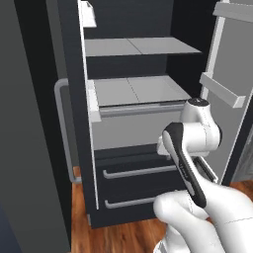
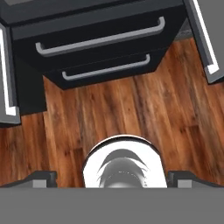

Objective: Place one of the steaks on the plate and the other in the bowl. Then place the bowl in the fridge.

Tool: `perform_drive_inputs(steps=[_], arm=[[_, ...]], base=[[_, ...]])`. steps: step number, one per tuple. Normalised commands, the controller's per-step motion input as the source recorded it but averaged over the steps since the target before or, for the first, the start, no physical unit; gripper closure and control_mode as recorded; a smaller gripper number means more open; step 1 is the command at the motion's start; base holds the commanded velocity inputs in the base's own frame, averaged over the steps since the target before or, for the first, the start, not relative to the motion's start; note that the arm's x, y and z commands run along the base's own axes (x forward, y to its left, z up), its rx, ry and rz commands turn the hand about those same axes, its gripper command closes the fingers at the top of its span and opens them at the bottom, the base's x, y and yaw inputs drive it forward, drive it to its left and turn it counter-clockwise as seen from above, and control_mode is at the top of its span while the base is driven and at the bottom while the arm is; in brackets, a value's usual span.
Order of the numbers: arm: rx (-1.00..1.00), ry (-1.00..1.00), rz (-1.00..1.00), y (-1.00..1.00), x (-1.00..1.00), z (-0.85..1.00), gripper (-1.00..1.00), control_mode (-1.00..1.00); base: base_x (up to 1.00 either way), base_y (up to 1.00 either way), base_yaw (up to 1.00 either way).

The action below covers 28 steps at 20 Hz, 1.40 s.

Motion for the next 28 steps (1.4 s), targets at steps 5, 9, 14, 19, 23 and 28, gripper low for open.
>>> perform_drive_inputs(steps=[5, 9, 14, 19, 23, 28], arm=[[0.0, 0.0, 0.0, 0.0, 0.0, 0.0, -1.0, -1.0], [0.0, 0.0, -0.03, 0.0, -0.02, 0.0, -1.0, 1.0], [0.0, 0.0, 0.0, 0.0, 0.0, 0.0, -1.0, 1.0], [0.0, 0.0, 0.0, 0.0, 0.0, 0.0, -1.0, 1.0], [0.0, 0.0, 0.0, 0.0, 0.0, 0.0, -1.0, 1.0], [0.0, 0.0, 0.0, 0.0, 0.0, 0.0, -1.0, 1.0]], base=[[0.0, 0.0, 0.0], [-0.35, -0.01, -0.25], [-0.69, -0.23, -0.51], [-0.09, -0.4, -0.78], [0.0, -0.33, -0.93], [0.0, -0.43, -0.9]])
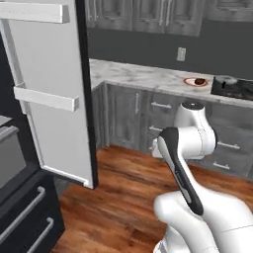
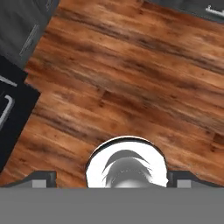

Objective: Place one of the steaks on the plate and the other in the bowl. Then place the bowl in the fridge.

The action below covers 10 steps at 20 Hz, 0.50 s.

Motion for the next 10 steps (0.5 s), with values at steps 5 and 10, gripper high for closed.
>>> perform_drive_inputs(steps=[5, 10], arm=[[0.0, 0.0, 0.0, 0.0, 0.0, 0.0, -1.0, 1.0], [0.0, 0.0, 0.0, 0.0, 0.0, 0.0, -1.0, 1.0]], base=[[0.04, -0.58, -0.86], [0.24, -0.6, -0.77]])
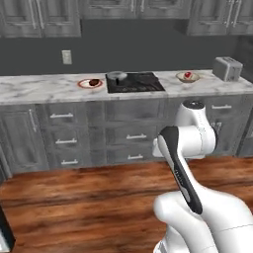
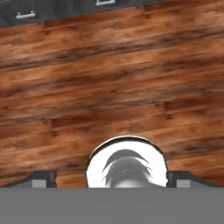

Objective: Place one of the steaks on the plate and the other in the bowl. Then place the bowl in the fridge.

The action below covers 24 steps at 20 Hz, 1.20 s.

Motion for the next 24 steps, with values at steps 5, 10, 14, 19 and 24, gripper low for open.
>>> perform_drive_inputs(steps=[5, 10, 14, 19, 24], arm=[[0.0, 0.0, 0.0, 0.0, 0.0, 0.0, -1.0, 1.0], [0.0, 0.0, 0.0, 0.0, 0.0, 0.0, -1.0, 1.0], [0.0, 0.0, 0.0, 0.0, 0.0, 0.0, -1.0, 1.0], [0.0, 0.0, 0.0, 0.0, 0.0, 0.0, -1.0, 1.0], [0.0, 0.0, 0.0, 0.0, 0.0, 0.0, -1.0, 1.0]], base=[[0.81, -0.03, -0.39], [1.0, -0.15, -0.16], [1.0, -0.56, -0.03], [1.0, -0.99, 0.18], [1.0, -1.0, 0.31]])
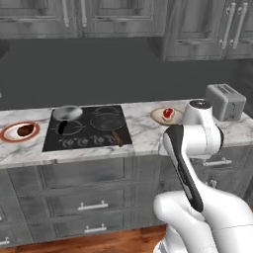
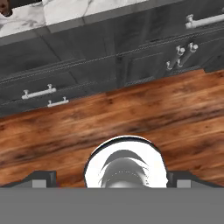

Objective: Place one of the steaks on the plate and the other in the bowl. Then place the bowl in the fridge.

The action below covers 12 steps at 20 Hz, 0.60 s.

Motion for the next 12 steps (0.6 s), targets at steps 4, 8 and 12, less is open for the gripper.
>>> perform_drive_inputs(steps=[4, 8, 12], arm=[[0.0, 0.0, 0.0, 0.0, 0.0, 0.0, -1.0, 1.0], [0.0, 0.0, 0.0, 0.0, 0.0, 0.0, -1.0, 1.0], [0.0, 0.0, 0.0, 0.0, 0.0, 0.0, -1.0, 1.0]], base=[[0.89, -0.96, 0.24], [0.29, -0.79, 0.02], [0.0, -0.34, -0.23]])
